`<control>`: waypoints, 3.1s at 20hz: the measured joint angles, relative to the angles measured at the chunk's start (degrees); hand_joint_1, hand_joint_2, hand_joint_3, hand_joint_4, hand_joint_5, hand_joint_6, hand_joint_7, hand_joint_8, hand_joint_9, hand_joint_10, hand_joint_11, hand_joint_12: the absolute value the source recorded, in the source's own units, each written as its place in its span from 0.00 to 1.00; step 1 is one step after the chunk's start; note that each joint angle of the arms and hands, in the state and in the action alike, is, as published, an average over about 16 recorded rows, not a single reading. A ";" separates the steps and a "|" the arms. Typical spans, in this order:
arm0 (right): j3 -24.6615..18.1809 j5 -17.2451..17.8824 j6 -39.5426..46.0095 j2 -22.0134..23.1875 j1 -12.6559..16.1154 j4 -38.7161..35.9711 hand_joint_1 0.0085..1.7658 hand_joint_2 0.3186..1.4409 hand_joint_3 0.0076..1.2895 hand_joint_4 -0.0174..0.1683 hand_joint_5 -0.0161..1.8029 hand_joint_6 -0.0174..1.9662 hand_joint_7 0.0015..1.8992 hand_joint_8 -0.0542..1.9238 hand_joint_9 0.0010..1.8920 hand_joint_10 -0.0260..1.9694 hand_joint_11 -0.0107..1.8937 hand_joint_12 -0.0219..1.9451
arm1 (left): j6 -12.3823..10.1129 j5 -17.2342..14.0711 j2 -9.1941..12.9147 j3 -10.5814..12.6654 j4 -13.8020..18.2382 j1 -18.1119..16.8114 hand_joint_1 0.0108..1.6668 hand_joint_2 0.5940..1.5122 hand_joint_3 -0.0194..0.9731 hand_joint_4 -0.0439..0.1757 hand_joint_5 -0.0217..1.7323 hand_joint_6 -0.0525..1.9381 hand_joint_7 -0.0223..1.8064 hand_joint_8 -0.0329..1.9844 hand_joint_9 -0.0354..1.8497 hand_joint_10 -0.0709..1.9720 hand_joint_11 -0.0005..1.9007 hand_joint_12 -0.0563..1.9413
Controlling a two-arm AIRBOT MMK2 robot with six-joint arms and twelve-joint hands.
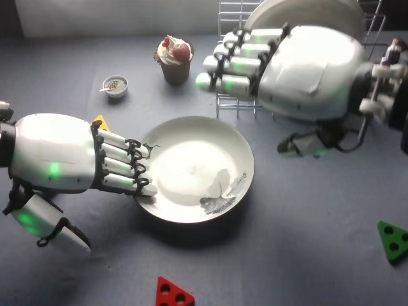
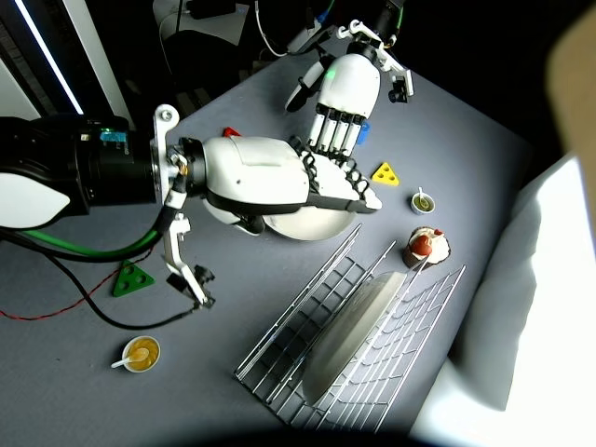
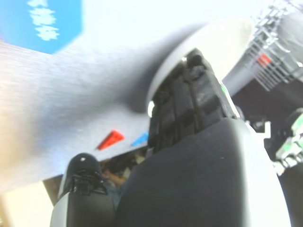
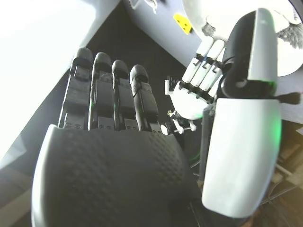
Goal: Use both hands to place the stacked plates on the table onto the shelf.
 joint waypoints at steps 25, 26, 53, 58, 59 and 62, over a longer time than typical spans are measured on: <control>-2.40 2.64 -7.23 -5.79 -5.30 -1.88 0.68 0.52 0.00 0.12 0.11 0.02 0.06 0.03 0.05 0.01 0.08 0.02 | -0.67 0.24 0.00 -0.07 1.80 3.49 0.01 0.60 0.02 0.18 0.12 0.01 0.14 0.01 0.16 0.03 0.14 0.03; -1.87 2.71 -7.49 -6.64 -5.34 -1.73 0.69 0.52 0.00 0.12 0.11 0.02 0.07 0.03 0.06 0.02 0.08 0.02 | -0.69 0.24 0.00 -0.07 1.79 3.49 0.01 0.60 0.02 0.18 0.12 0.01 0.14 0.01 0.16 0.03 0.14 0.03; 4.55 6.69 -9.29 -13.44 -6.34 2.61 0.86 0.58 0.01 0.12 0.46 0.33 0.46 0.26 0.46 0.29 0.43 0.36 | -1.10 0.24 0.15 0.05 1.25 3.68 0.04 0.61 0.02 0.16 0.12 0.01 0.15 0.01 0.17 0.03 0.14 0.03; 1.90 7.24 -9.20 -11.60 -6.87 5.26 0.85 0.57 0.00 0.11 0.49 0.49 0.50 0.37 0.50 0.41 0.49 0.36 | -1.07 0.07 0.21 0.55 0.16 3.36 0.04 0.61 0.02 0.15 0.12 0.01 0.15 0.01 0.17 0.03 0.14 0.03; 1.22 7.27 -9.15 -11.10 -6.94 5.86 0.84 0.57 0.00 0.11 0.50 0.51 0.51 0.38 0.51 0.43 0.50 0.34 | -1.06 0.02 0.22 0.72 -0.16 3.19 0.04 0.61 0.02 0.15 0.13 0.01 0.15 0.01 0.17 0.03 0.14 0.03; -0.93 7.21 -9.01 -9.46 -7.14 7.65 0.82 0.57 0.00 0.10 0.52 0.50 0.55 0.36 0.55 0.40 0.53 0.32 | -1.06 -0.17 0.24 1.47 -1.46 2.45 0.04 0.61 0.02 0.17 0.13 0.01 0.16 0.01 0.17 0.03 0.14 0.03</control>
